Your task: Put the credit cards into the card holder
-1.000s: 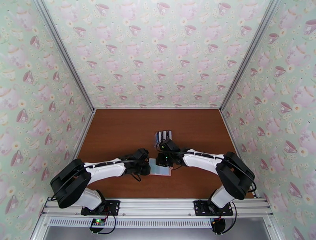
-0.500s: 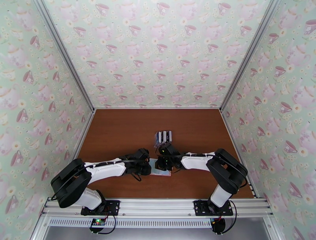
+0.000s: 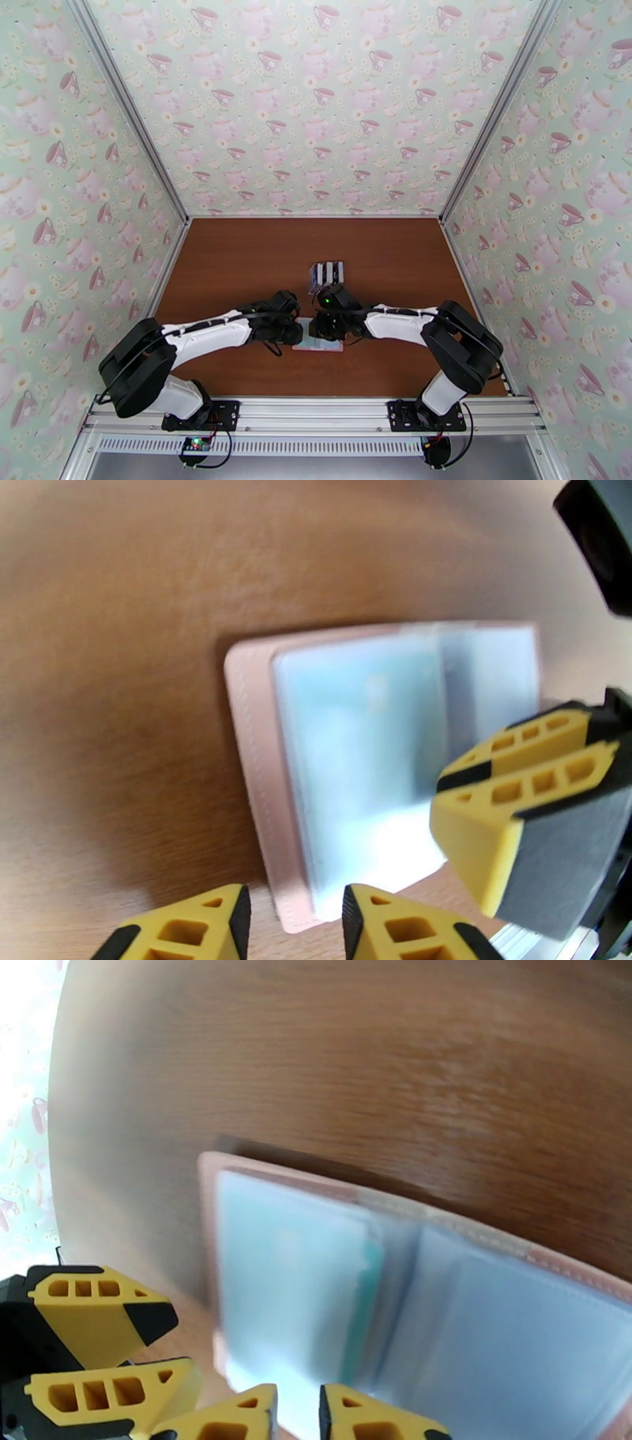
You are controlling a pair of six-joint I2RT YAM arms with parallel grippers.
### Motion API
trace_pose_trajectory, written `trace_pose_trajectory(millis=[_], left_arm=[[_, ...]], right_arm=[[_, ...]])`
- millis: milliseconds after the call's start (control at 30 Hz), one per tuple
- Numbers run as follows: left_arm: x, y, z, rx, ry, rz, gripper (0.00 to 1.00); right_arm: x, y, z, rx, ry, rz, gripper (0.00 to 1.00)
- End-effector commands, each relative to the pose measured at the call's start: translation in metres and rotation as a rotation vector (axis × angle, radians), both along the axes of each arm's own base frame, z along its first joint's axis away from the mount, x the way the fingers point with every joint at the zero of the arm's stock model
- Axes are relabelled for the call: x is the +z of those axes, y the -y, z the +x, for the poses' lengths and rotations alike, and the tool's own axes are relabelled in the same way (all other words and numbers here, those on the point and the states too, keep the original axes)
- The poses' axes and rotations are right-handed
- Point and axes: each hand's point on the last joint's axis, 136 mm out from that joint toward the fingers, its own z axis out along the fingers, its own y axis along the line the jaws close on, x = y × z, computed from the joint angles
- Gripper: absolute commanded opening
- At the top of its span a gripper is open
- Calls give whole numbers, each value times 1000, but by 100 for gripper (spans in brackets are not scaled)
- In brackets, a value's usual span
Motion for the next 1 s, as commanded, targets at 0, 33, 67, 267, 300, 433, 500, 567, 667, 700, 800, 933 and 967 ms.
trace_pose_trajectory(millis=[0, 33, 67, 267, 300, 433, 500, 567, 667, 700, 800, 933, 967], left_arm=[[19, -2, 10, -8, 51, 16, 38], [23, -2, 13, -8, 60, 16, 38], [26, -2, 15, -6, 66, 16, 38], [42, -4, 35, 24, 102, -2, 42], [45, -4, 38, 27, 109, -6, 43], [59, -3, 57, 42, 139, -28, 44], [64, -3, 66, 50, 153, -34, 44], [71, -1, 77, 59, 171, -46, 45], [76, 2, 92, 72, 184, -70, 45], [77, 3, 96, 78, 184, -78, 45], [79, 8, 109, 88, 186, -97, 45], [78, 16, 124, 88, 182, -111, 45], [77, 18, 128, 89, 181, -112, 45]], right_arm=[[29, -4, 9, 14, 68, 9, 24], [34, -3, 11, 14, 80, 4, 25], [39, -2, 13, 14, 90, 1, 26], [63, 22, 34, -26, 150, -59, 32], [68, 26, 38, -32, 162, -69, 34], [93, 44, 58, -76, 214, -98, 44], [102, 52, 67, -101, 229, -103, 48], [106, 59, 76, -122, 235, -113, 51], [109, 71, 88, -155, 245, -160, 55], [110, 74, 93, -165, 253, -174, 56], [114, 81, 105, -184, 276, -211, 60], [119, 89, 123, -198, 310, -265, 64], [118, 92, 127, -203, 313, -277, 64]])
